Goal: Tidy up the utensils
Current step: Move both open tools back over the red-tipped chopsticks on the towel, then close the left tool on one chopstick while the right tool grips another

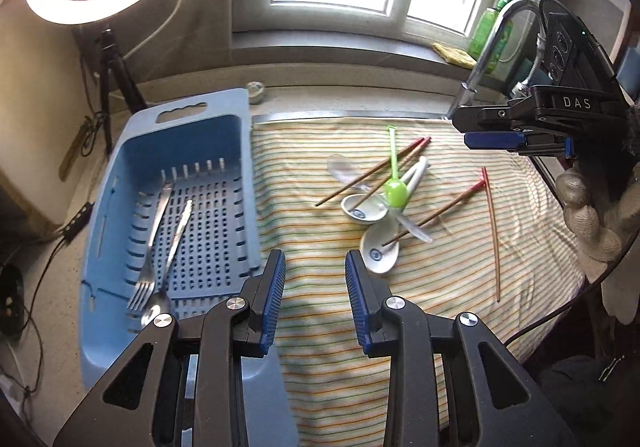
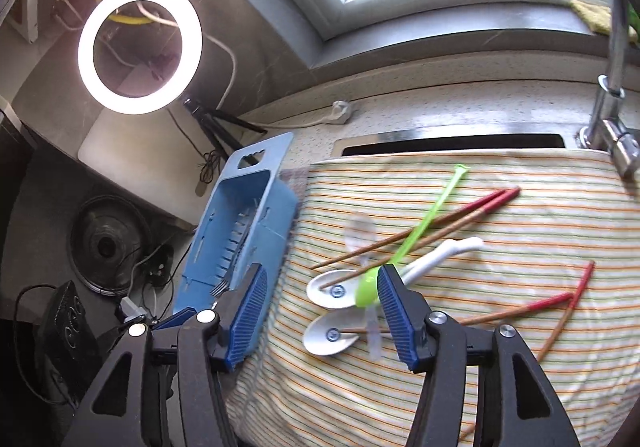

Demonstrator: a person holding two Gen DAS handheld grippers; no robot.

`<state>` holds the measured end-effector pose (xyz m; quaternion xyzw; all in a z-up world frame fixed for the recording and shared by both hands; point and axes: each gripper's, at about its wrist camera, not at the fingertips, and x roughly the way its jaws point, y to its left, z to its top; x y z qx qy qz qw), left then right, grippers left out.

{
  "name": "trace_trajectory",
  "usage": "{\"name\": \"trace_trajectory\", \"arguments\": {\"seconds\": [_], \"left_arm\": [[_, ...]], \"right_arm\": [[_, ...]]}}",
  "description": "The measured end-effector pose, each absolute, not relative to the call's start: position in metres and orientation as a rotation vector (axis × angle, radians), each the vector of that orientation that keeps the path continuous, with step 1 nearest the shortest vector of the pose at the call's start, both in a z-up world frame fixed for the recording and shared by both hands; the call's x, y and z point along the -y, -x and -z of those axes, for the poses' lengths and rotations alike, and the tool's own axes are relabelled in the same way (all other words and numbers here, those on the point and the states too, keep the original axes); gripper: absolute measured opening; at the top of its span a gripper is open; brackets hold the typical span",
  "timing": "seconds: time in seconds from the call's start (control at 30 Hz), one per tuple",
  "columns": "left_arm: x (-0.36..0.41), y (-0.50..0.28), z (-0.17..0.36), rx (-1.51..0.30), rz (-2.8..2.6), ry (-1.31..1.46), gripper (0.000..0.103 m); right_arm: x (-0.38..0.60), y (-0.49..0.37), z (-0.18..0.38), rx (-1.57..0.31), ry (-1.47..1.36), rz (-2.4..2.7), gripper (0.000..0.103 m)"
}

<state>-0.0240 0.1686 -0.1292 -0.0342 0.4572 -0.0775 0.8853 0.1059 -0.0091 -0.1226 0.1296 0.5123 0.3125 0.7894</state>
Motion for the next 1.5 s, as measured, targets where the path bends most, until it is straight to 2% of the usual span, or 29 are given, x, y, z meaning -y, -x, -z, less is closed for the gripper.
{"name": "trace_trajectory", "arguments": {"seconds": [0.27,0.6,0.8,0.87,0.93,1.03,1.13,1.4,1.5], "left_arm": [[-0.116,0.009,0.143,-0.992,0.314,0.021,0.029],[-0.058,-0.012,0.156,-1.048,0.487,-0.045,0.029],[-0.026,-0.046,0.163,-1.095,0.56,-0.191,0.029],[-0.012,-0.055,0.168,-1.116,0.562,-0.277,0.027],[0.001,-0.063,0.173,-1.135,0.582,-0.361,0.02],[0.015,-0.071,0.181,-1.162,0.596,-0.467,0.02],[0.021,-0.081,0.193,-1.204,0.589,-0.538,0.014],[0.032,-0.087,0.214,-1.264,0.604,-0.643,0.009],[0.033,-0.091,0.215,-1.277,0.602,-0.6,0.009]], "right_arm": [[0.075,-0.098,0.143,-1.133,-0.307,-0.533,0.054],[0.129,-0.094,0.19,-1.262,-0.445,-0.383,0.053],[0.132,-0.089,0.215,-1.331,-0.502,-0.351,0.035],[0.133,-0.089,0.219,-1.332,-0.502,-0.329,0.033],[0.132,-0.09,0.222,-1.335,-0.499,-0.318,0.03],[0.132,-0.09,0.223,-1.332,-0.489,-0.308,0.029],[0.129,-0.097,0.225,-1.336,-0.476,-0.294,0.027],[0.125,-0.106,0.23,-1.342,-0.435,-0.277,0.02],[0.126,-0.107,0.232,-1.337,-0.405,-0.269,0.012]]}}
